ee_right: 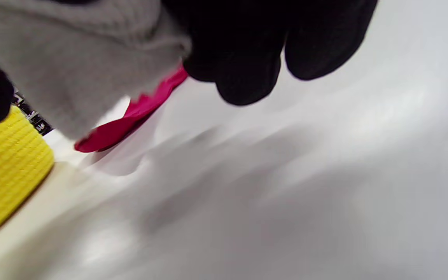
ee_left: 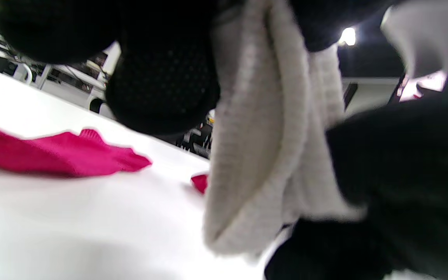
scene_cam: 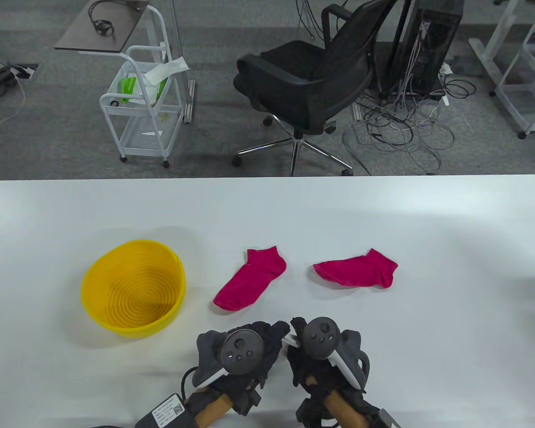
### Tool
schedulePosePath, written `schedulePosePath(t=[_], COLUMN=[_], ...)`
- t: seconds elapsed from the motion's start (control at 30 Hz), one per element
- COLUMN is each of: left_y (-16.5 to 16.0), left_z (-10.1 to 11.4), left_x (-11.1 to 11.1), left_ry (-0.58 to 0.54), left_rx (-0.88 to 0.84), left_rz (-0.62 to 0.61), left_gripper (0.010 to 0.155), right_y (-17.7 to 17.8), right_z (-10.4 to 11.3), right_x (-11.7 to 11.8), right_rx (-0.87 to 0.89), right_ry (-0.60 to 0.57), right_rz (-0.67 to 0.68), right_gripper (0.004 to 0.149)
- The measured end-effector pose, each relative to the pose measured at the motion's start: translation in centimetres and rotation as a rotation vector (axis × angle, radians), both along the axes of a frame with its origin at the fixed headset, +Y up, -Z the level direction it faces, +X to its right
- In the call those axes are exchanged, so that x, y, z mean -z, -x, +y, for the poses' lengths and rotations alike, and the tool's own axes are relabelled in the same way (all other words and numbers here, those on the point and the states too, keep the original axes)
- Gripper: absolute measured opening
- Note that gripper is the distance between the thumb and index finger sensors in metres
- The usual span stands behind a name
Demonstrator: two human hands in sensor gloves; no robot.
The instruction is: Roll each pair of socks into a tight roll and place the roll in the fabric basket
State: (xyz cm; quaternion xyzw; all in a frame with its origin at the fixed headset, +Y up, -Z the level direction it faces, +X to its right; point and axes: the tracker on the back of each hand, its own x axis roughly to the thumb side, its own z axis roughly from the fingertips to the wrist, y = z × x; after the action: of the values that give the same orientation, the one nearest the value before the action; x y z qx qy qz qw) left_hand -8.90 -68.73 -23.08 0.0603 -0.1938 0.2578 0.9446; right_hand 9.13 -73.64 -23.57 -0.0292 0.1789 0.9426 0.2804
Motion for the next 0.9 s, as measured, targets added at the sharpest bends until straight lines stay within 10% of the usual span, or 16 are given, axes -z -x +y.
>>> schedulePosePath(t=[0.4,0.9], left_y=[2.4,4.8], left_z=[-0.9,-3.4], left_x=[1.8,4.1], left_ry=[0.188,0.485], left_rx=[-0.376,-0.6], left_rz=[0.019,0.006], left_gripper=[0.043,0.047], right_y=[-2.2,-1.6], right_z=[0.1,0.9], right_x=[0.3,0.4], right_rx=[0.663,0.836], right_ry=[0.159,0.23], right_rz=[-0.084,0.166], right_gripper=[0.052,0.042])
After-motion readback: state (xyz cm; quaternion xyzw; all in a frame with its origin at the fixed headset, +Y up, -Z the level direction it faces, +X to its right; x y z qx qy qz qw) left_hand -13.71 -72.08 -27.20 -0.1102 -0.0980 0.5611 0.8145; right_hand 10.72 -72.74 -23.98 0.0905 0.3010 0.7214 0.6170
